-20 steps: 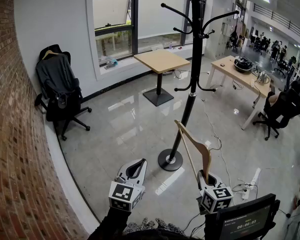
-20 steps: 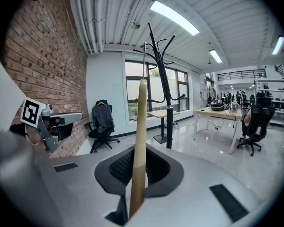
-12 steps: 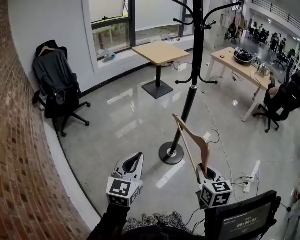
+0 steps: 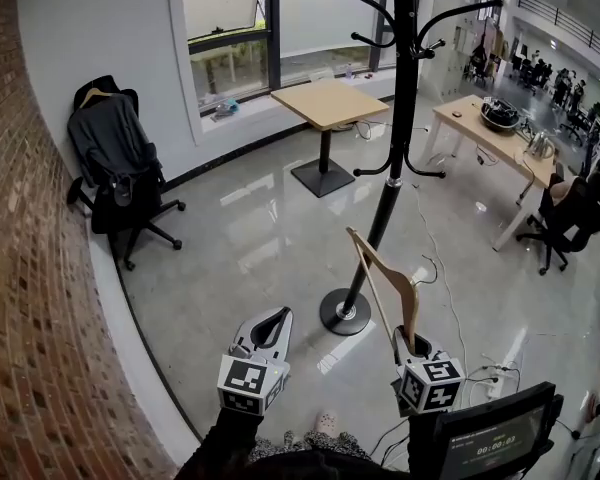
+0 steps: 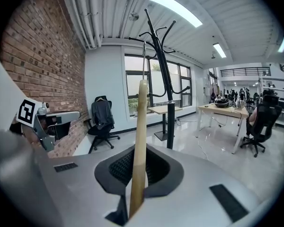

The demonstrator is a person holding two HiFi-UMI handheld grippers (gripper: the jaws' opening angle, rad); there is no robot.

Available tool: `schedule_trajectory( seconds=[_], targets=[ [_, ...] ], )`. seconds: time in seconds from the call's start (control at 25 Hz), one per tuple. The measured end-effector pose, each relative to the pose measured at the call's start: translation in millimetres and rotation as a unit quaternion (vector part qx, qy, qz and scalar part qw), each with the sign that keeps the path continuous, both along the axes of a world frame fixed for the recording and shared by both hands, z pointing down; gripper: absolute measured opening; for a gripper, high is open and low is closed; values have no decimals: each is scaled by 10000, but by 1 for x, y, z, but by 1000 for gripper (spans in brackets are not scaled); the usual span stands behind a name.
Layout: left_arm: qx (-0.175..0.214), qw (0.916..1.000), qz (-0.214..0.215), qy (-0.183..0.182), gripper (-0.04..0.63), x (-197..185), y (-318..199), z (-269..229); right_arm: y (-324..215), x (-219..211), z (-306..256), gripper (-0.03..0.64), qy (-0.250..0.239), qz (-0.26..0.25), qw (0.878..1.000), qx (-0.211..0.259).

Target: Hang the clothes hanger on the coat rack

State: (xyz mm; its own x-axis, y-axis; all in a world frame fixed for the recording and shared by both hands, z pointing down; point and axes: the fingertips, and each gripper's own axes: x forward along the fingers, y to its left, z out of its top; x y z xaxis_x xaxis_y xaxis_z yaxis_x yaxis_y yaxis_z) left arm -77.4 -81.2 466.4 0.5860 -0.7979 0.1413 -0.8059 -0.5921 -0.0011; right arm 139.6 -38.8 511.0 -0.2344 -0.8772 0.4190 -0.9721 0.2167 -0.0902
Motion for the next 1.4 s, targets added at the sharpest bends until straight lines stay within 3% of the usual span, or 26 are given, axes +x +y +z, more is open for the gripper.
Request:
schedule_trajectory(
  seconds=[0.48, 0.88, 1.4],
  targets=[
    [29, 9993, -359, 17, 6, 49, -60, -1, -79, 48, 3, 27, 17, -428, 9991, -72],
    [53, 9988, -480, -54, 6, 57, -92, -2, -126, 53, 12, 28, 24, -641, 9978, -179],
    [51, 9998, -139, 109, 6, 56, -169, -10, -208, 39, 14, 27, 403, -651, 9965, -325]
  ],
)
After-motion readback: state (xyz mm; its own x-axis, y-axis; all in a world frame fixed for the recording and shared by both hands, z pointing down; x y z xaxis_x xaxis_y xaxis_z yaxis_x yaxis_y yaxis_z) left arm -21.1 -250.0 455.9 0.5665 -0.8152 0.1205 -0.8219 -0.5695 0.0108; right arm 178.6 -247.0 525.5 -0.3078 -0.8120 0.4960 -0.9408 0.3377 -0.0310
